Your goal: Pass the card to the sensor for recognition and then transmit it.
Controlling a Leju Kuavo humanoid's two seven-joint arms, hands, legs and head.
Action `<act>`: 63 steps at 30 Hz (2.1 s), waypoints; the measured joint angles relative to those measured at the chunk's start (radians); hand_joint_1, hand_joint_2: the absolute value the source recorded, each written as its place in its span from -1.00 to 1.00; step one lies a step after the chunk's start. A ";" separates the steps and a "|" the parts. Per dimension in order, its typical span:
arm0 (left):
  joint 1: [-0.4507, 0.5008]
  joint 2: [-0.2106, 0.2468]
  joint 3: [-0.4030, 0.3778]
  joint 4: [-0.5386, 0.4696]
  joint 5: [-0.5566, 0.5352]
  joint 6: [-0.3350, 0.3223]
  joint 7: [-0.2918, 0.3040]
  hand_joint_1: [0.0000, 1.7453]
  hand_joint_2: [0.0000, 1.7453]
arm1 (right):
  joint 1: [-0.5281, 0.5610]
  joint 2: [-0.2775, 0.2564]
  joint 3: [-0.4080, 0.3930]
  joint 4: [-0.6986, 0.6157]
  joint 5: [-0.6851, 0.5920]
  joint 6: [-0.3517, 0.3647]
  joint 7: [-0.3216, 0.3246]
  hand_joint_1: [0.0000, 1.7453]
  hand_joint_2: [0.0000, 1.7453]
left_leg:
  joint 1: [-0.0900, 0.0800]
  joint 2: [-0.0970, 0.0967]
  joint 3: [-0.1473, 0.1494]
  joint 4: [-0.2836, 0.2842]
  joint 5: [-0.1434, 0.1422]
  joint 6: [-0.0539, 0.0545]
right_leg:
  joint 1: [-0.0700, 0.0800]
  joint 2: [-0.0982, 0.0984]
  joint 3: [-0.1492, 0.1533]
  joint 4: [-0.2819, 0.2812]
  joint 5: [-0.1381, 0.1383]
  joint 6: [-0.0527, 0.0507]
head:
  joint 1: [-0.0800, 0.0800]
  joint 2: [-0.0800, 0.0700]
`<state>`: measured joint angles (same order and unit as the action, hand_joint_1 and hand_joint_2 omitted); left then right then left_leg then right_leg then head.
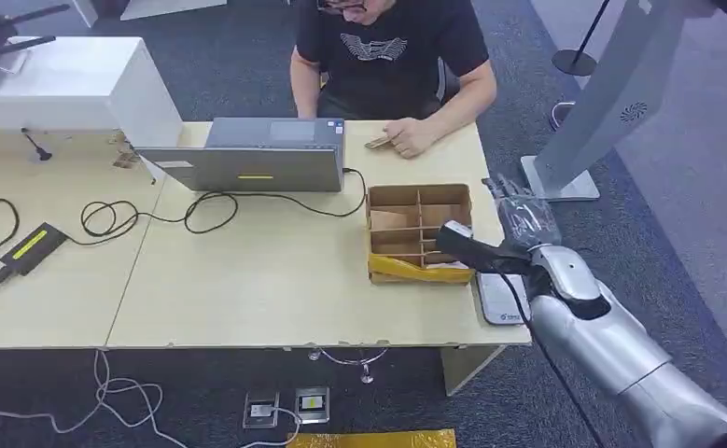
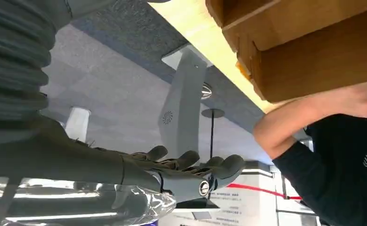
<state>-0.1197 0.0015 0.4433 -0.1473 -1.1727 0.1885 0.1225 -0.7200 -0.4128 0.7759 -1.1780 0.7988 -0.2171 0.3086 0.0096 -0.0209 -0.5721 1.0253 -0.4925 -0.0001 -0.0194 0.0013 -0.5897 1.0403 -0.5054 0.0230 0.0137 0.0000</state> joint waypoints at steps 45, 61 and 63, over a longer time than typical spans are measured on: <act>0.006 0.010 -0.142 0.000 -0.208 -0.068 -0.042 -1.00 -1.00 | -0.017 0.100 0.074 0.177 -0.076 -0.055 -0.105 -1.00 1.00 | 0.000 0.000 0.000 0.000 0.000 0.000 | 0.000 0.000 0.000 0.000 0.000 0.000 | 0.000 0.000; 0.001 0.014 -0.254 0.000 -0.305 -0.108 -0.073 -1.00 -1.00 | -0.020 0.096 0.113 0.204 -0.121 -0.075 -0.087 1.00 1.00 | 0.000 0.001 0.001 0.000 0.000 0.000 | 0.000 0.001 0.000 0.000 0.000 0.000 | 0.000 0.000; 0.000 0.014 -0.260 0.000 -0.310 -0.111 -0.078 -1.00 -1.00 | -0.020 0.093 0.117 0.204 -0.121 -0.075 -0.087 1.00 1.00 | 0.000 0.000 0.001 0.000 0.000 0.000 | 0.000 0.000 0.000 0.000 0.000 0.000 | 0.000 0.000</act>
<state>-0.1201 0.0160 0.1835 -0.1476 -1.4828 0.0774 0.0442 -0.7403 -0.3193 0.8931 -0.9735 0.6779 -0.2922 0.2213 0.0096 -0.0205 -0.5714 1.0254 -0.4924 -0.0001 -0.0193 0.0017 -0.5899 1.0403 -0.5054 0.0229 0.0137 0.0000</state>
